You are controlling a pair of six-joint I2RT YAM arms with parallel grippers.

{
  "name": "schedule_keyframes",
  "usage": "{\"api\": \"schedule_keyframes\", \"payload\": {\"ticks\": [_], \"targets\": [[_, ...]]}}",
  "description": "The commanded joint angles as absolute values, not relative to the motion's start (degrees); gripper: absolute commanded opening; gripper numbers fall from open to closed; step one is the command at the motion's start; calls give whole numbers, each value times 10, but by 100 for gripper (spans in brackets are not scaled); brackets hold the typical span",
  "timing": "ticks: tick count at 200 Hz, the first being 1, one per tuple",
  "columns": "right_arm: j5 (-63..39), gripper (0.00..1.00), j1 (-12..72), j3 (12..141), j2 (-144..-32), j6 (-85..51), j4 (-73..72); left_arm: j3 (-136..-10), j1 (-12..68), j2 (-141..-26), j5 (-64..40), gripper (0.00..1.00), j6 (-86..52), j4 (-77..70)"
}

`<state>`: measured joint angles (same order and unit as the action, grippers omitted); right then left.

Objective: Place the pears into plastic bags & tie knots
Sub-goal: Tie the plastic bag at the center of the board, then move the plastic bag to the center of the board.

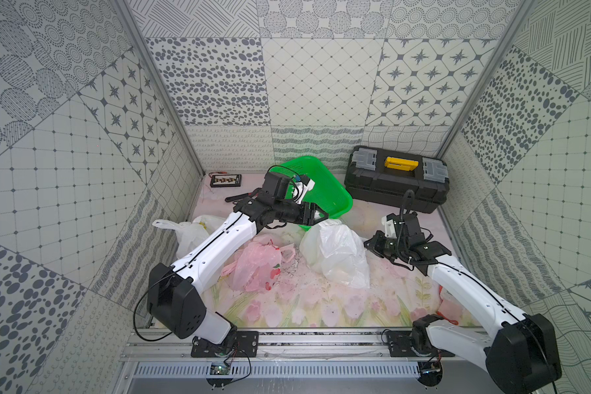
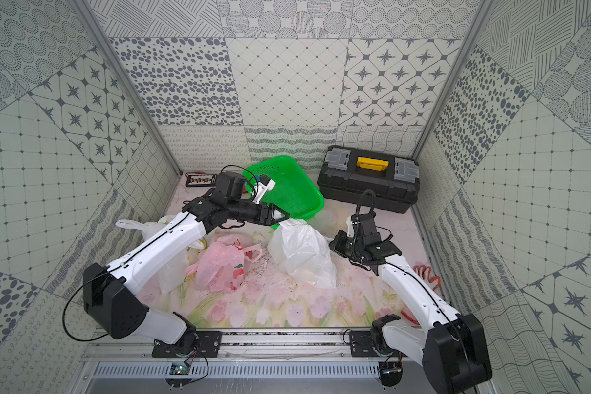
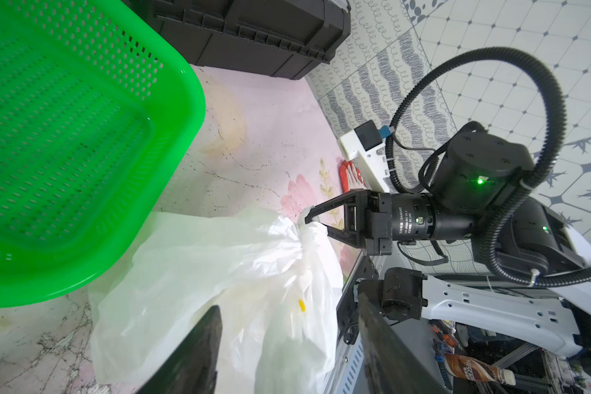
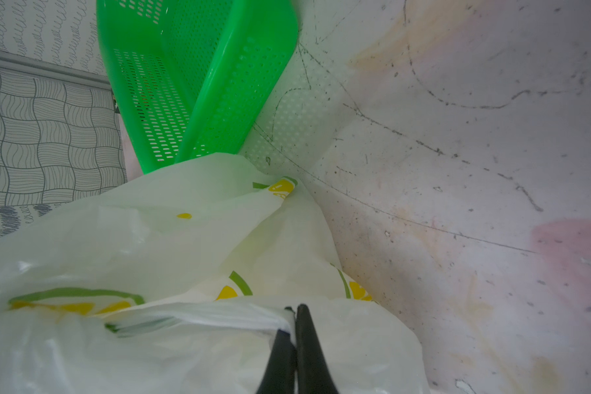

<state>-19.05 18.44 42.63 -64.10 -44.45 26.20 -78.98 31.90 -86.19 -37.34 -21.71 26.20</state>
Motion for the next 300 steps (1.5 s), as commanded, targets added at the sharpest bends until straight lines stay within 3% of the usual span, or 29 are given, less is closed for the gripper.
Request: {"api": "schedule_keyframes", "payload": {"ticks": [1,28,52,90,122,188,213,235,266,300], "targets": [[-189,0,189,435,-642,-454,239,-818,327,-886,-357,46,-198,250],[-177,0,189,434,-635,-451,248,-839,327,-903,-382,0,-178,293],[-148,0,171,430,-617,-436,275,-827,311,-880,-356,0,-131,347],[-137,0,87,402,-602,-402,312,-727,211,-834,-293,0,-79,394],[-101,0,70,415,-627,-369,341,-704,201,-843,-273,0,-77,398],[-134,0,70,449,-604,-363,336,-736,216,-835,-343,0,-131,354],[-190,0,60,474,-596,-414,303,-760,283,-832,-379,0,-170,298],[-164,0,52,501,-596,-429,299,-788,329,-857,-374,0,-183,281],[-139,0,-32,532,-616,-419,306,-829,335,-923,-388,0,-211,253],[-96,0,-130,602,-655,-403,305,-957,356,-1031,-378,0,-199,277]]}}
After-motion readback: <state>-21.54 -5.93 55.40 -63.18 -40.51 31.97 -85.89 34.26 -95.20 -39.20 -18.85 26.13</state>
